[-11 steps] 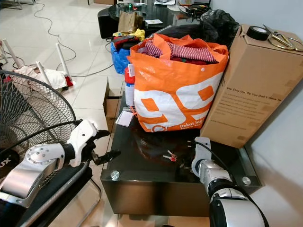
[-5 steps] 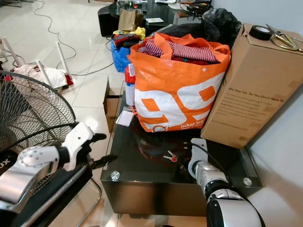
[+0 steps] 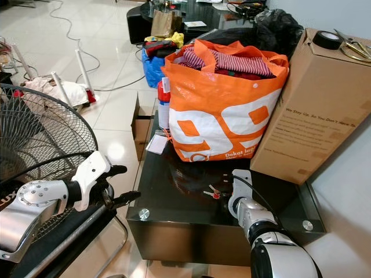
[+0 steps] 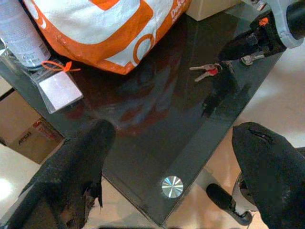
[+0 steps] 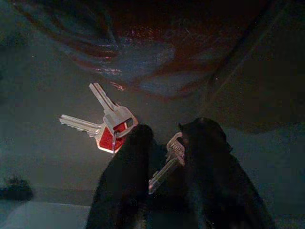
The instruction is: Hang keys on a hook
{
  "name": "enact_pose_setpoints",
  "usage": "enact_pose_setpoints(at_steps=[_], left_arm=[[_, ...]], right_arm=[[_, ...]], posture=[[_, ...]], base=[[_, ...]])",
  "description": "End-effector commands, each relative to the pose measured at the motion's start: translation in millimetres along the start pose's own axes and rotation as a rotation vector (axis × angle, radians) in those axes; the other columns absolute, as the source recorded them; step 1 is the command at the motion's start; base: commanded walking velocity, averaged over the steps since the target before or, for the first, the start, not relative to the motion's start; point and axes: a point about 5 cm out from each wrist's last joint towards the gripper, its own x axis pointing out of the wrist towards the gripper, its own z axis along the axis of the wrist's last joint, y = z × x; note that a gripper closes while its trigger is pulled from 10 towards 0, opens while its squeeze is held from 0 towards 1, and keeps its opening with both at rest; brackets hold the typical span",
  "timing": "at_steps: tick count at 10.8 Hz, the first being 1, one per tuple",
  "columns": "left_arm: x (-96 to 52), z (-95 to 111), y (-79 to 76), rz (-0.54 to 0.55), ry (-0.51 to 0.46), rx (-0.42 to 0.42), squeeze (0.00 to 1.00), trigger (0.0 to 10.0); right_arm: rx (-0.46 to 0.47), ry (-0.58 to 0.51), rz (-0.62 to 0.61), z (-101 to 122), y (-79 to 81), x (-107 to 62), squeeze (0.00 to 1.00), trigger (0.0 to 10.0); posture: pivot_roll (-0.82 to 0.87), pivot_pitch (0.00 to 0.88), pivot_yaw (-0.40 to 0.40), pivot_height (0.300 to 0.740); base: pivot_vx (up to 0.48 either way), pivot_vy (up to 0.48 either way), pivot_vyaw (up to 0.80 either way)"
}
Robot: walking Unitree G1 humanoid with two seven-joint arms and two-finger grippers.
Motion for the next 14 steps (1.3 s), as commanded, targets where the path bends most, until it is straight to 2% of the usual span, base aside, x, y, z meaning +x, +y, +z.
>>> enact_pose_setpoints(at_steps=[1, 4, 8, 10, 11, 14], left_arm=[[-1.3, 4.7, 0.4, -0.003, -0.011, 0.01, 0.0, 10.0], [2.6, 8.4, 1.5, -0.009, -0.019, 0.017, 0.0, 10.0], [6.3, 10.2, 5.0, -0.007, -0.024, 0.021, 0.0, 10.0], [10.9, 13.3, 8.6, -0.007, -0.03, 0.028, 0.0, 10.0], [14.1, 15.1, 9.8, -0.012, -0.038, 0.031, 0.0, 10.0], [21.7, 19.4, 12.6, -0.02, -0.058, 0.042, 0.0, 10.0]], right_arm=[[0.002, 0.002, -0.006, -0.3, -2.4, -0.3, 0.0, 1.3], [0.005, -0.004, -0.013, 1.9, -4.3, -0.6, 0.0, 0.7], [0.007, -0.014, -0.022, 5.4, -6.8, -1.1, 0.0, 0.7], [0.008, -0.023, -0.023, 9.8, -7.5, -1.3, 0.0, 0.5], [0.012, -0.032, -0.028, 12.4, -9.0, -1.6, 0.0, 0.1], [0.025, -0.049, -0.036, 15.9, -13.9, -2.7, 0.0, 0.0]], posture=[[0.08, 0.0, -0.027, 0.74], [0.07, 0.0, -0.019, 0.74], [0.07, 0.0, -0.009, 0.74], [0.06, 0.0, 0.001, 0.74], [0.05, 0.0, 0.009, 0.74], [0.02, 0.0, 0.023, 0.74]], base=[[0.0, 0.0, 0.0], [0.0, 0.0, 0.0], [0.0, 0.0, 0.0], [0.0, 0.0, 0.0], [0.0, 0.0, 0.0], [0.0, 0.0, 0.0]])
